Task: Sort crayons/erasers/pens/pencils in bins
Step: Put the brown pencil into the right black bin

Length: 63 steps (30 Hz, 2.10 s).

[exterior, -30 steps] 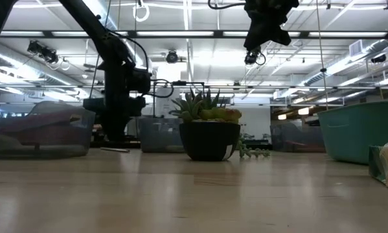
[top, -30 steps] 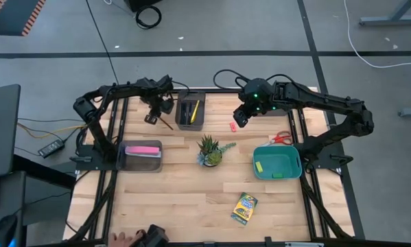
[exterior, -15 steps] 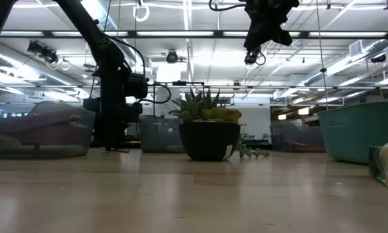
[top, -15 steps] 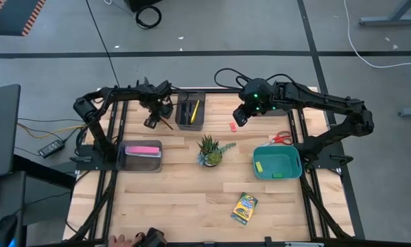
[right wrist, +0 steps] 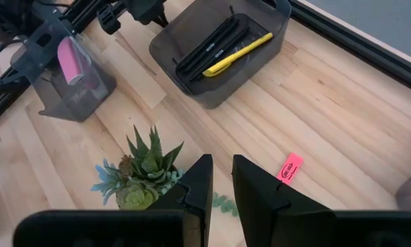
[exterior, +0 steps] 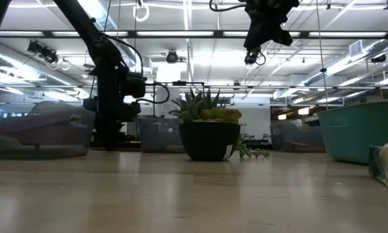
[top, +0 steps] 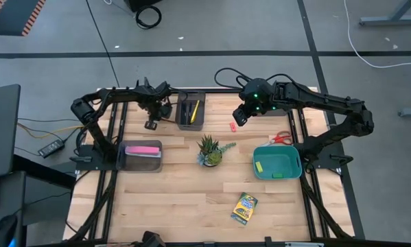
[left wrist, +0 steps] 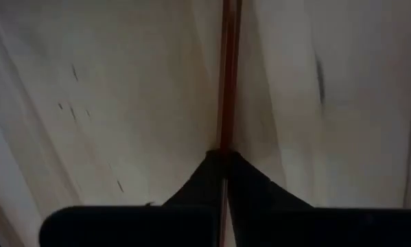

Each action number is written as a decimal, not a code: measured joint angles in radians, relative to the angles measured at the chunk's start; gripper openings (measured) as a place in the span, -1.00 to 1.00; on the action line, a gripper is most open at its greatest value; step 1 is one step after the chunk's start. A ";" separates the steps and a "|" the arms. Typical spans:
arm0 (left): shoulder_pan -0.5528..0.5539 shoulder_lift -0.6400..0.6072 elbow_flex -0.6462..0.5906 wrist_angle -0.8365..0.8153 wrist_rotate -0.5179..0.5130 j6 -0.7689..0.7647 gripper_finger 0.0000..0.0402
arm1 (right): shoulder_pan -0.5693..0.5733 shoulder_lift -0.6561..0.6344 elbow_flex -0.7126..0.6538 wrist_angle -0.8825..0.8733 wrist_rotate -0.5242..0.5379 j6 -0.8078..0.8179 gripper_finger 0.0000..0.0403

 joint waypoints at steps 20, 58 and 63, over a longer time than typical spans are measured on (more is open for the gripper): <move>0.065 -0.122 0.048 -0.213 0.000 -0.025 -0.99 | 0.000 0.000 0.000 0.000 0.000 -0.100 -0.68; 0.068 -0.053 -0.005 -0.224 -0.067 -0.129 -0.50 | 0.000 0.000 0.000 0.157 0.018 -0.034 -0.68; 0.069 -0.053 0.007 -0.230 -0.075 -0.142 -0.31 | 0.000 0.000 0.000 0.157 0.018 -0.029 -0.68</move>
